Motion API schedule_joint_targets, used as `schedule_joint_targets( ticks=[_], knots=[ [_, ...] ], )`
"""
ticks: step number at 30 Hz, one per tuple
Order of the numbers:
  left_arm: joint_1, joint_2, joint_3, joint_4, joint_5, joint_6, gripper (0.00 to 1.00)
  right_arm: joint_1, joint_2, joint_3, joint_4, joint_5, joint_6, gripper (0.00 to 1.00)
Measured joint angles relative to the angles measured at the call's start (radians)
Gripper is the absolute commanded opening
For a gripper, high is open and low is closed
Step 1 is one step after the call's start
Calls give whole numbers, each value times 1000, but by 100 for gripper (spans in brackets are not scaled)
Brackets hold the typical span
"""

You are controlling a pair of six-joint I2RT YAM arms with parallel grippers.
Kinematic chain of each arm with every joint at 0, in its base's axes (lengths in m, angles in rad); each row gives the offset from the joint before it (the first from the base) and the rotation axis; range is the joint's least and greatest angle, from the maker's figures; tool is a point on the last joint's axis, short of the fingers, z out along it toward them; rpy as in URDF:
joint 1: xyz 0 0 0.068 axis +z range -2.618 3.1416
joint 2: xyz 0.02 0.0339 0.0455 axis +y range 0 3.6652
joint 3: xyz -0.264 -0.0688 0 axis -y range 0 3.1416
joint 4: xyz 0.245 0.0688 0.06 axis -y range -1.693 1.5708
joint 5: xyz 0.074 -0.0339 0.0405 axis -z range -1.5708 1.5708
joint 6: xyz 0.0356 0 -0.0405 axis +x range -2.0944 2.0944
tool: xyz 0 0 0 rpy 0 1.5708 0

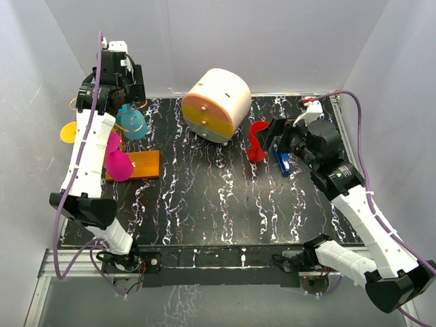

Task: Take the wine glass off the wine glass rack

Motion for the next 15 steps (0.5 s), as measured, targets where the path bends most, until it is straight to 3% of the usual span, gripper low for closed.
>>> schedule_joint_targets(
  ticks=[15],
  knots=[
    [20, 167, 165, 32, 83, -25, 59, 0, 12, 2, 0, -4, 3, 98]
  ],
)
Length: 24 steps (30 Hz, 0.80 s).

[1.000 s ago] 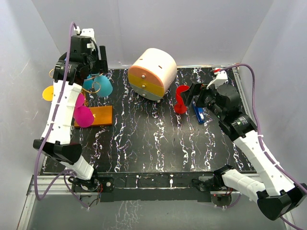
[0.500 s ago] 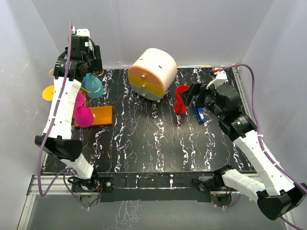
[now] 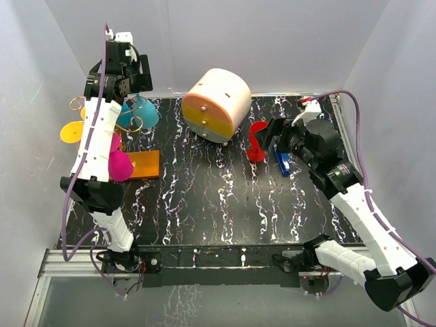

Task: Take the wine glass off the wine glass rack

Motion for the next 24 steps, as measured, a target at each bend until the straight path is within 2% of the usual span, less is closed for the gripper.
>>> schedule_joint_targets(
  ticks=[8, 16, 20, 24],
  knots=[
    [0, 25, 37, 13, 164, -52, 59, 0, 3, 5, 0, -12, 18, 98],
    [0, -13, 22, 69, 339, -146, 59, 0, 19, 6, 15, -92, 78, 98],
    [0, -108, -74, 142, 435, -219, 59, 0, 42, 3, 58, -171, 150, 98],
    [1, -254, -246, 267, 571, -332, 58, 0, 71, -19, 159, -297, 239, 98]
  ],
)
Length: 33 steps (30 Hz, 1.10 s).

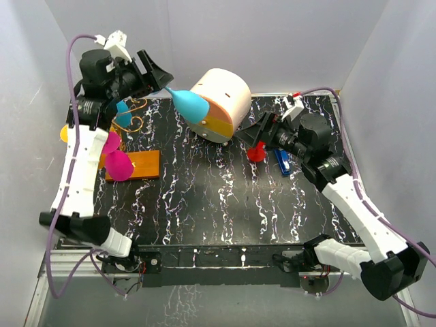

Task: Take the wine glass off the wine glass rack

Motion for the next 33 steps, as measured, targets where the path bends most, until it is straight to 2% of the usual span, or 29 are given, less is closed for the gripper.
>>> schedule_joint_targets(
  ticks=[5, 10, 13, 15, 19, 27, 30, 33],
  knots=[
    [0, -187, -276, 222, 178, -210, 59, 1, 74, -3, 159, -154, 131, 98],
    [0, -260, -441, 426, 308, -402, 59, 7, 103, -76, 423, -237, 326, 97],
    [0, -286, -537, 533, 351, -496, 59, 18, 120, -118, 579, -251, 439, 93],
    [0, -299, -596, 587, 378, -556, 59, 29, 129, -128, 650, -248, 494, 85],
    [0, -321, -661, 651, 401, -618, 59, 53, 132, -129, 766, -228, 563, 49],
    [0, -405, -735, 729, 409, -672, 61, 100, 161, -156, 907, -190, 689, 15],
    [8, -417, -761, 735, 404, -668, 70, 113, 172, -167, 940, -175, 737, 6],
    [10, -418, -784, 735, 406, -671, 92, 121, 171, -198, 964, -156, 797, 0]
  ],
)
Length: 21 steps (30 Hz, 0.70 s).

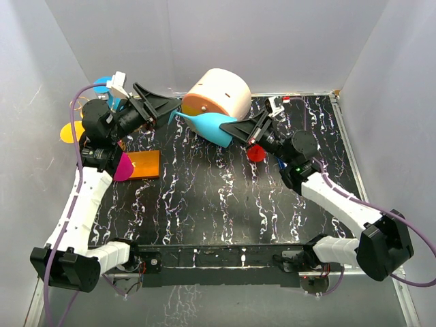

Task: Take the wine glass off the wine glass rack

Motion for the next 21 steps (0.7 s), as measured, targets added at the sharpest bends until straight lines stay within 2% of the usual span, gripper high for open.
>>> schedule_joint_targets(
  ticks=[2, 6, 9, 16, 21],
  knots=[
    [0, 0, -9, -12, 1, 10, 98, 5, 0, -20, 5, 4, 21, 0],
    [-1, -5, -6, -92, -1, 73, 99, 11, -11, -43, -32, 18, 29, 0],
    [-4, -16, 18, -222, -32, 172, 99, 11, -46, -62, -104, 33, 13, 0],
    [-5, -108, 156, -509, -227, 438, 99, -72, -163, -126, -406, 105, -81, 0],
    [-5, -214, 185, -624, -399, 568, 99, -189, -269, -110, -661, 153, -211, 0]
  ],
)
